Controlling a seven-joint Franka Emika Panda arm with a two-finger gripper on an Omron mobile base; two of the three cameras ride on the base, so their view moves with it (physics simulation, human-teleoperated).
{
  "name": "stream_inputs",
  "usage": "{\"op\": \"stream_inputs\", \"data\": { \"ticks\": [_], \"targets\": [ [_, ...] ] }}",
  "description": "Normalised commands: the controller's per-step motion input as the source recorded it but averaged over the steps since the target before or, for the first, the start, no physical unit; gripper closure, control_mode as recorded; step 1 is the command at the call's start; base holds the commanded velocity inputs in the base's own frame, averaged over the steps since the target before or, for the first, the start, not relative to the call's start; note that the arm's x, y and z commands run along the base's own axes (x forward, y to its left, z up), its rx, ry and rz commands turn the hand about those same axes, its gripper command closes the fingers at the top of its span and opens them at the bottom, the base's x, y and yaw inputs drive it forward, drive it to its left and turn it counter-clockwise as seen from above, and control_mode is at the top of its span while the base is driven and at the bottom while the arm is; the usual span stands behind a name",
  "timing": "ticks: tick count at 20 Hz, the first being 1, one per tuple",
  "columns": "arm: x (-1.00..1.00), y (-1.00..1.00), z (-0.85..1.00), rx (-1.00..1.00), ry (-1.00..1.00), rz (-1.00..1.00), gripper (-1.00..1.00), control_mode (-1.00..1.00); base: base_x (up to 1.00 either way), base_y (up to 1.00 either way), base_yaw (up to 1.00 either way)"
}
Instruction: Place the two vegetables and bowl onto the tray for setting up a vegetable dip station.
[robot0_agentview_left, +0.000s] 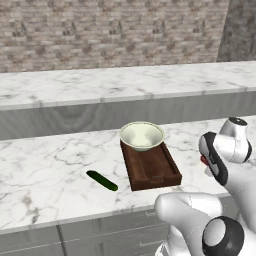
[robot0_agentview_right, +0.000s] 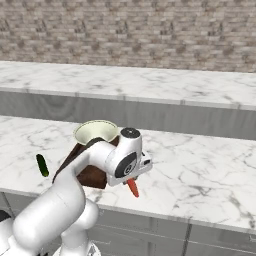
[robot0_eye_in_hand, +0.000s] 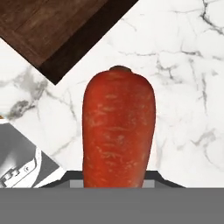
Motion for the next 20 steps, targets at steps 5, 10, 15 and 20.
{"op": "stream_inputs", "data": {
  "ticks": [5, 10, 15, 20],
  "targets": [
    [-0.01, 0.25, 0.30, 0.03, -0.13, 0.29, 1.00, -1.00, 0.00, 0.00, 0.00],
    [-0.01, 0.28, 0.28, 0.03, -0.07, 0.27, 1.00, -1.00, 0.00, 0.00, 0.00],
    [0.10, 0.17, 0.28, 0.02, -0.01, 0.30, 1.00, -1.00, 0.00, 0.00, 0.00],
    [0.01, 0.28, 0.23, 0.00, 0.00, 0.30, 1.00, -1.00, 0.00, 0.00, 0.00]
  ]
}}
